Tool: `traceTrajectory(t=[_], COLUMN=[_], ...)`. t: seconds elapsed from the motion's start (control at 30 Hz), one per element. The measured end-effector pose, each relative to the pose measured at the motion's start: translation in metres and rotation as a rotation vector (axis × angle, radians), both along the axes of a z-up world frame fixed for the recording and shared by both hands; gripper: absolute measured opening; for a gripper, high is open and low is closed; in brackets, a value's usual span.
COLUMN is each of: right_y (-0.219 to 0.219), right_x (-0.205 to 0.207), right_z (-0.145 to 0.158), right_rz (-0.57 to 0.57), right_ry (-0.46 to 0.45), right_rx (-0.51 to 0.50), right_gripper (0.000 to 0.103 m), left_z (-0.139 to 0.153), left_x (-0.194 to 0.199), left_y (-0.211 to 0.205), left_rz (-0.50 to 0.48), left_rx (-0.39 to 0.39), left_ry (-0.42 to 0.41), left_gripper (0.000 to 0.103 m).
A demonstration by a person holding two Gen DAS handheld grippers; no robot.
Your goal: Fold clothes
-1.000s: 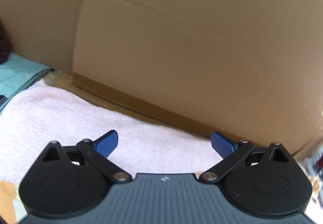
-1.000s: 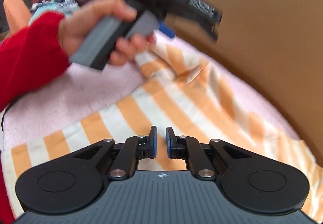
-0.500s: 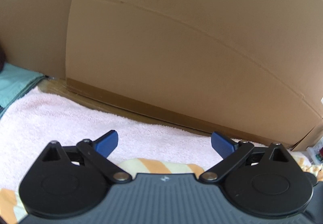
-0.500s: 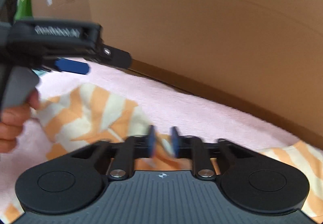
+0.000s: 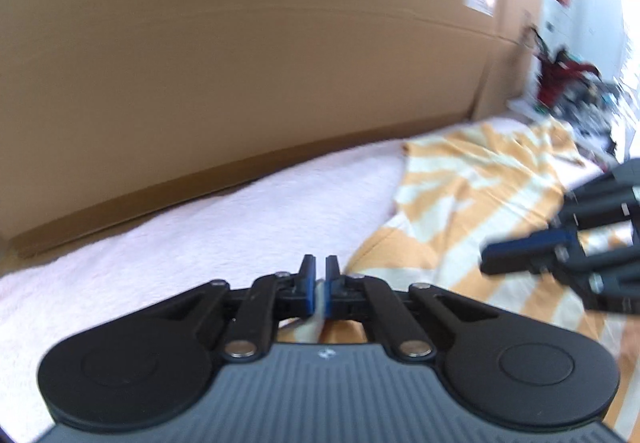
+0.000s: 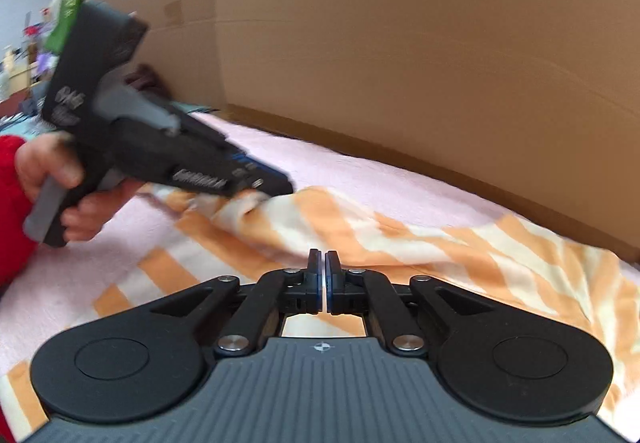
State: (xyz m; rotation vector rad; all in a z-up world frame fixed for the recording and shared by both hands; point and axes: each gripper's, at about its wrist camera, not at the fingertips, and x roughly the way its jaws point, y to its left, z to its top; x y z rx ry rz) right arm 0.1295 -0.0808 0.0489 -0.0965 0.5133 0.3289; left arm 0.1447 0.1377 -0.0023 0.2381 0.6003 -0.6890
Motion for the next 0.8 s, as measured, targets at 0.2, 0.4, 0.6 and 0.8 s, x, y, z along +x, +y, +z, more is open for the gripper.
traceTrajectory(t=[0.2,0.4,0.6,0.8], right_y=[-0.014,-0.01,-0.023,-0.018], right_x=[0.03,0.035,0.026,0.01], right_z=[0.01,-0.003,-0.011,-0.018], right_rz=[-0.094,-0.005,-0.007,0.027], right_ry=[-0.047,0.019,0.078,0.074], right_rx=[0.16,0.06,0.049,-0.023], right_gripper=[0.044,0.051,0.016,0.011], left_z=[-0.01,-0.013,-0.008,0.002], left_x=[0.004,0.013,0.029,0.047], left_y=[0.0,0.004,0.024,0.056], left_rz=[-0.013,0.034,0.179,0.333], left_rx=[0.035,0.068,0.018,-0.112], left_ry=[0.011,0.014,0.019,0.079], left_gripper=[0.003,0.04,0.065,0.066])
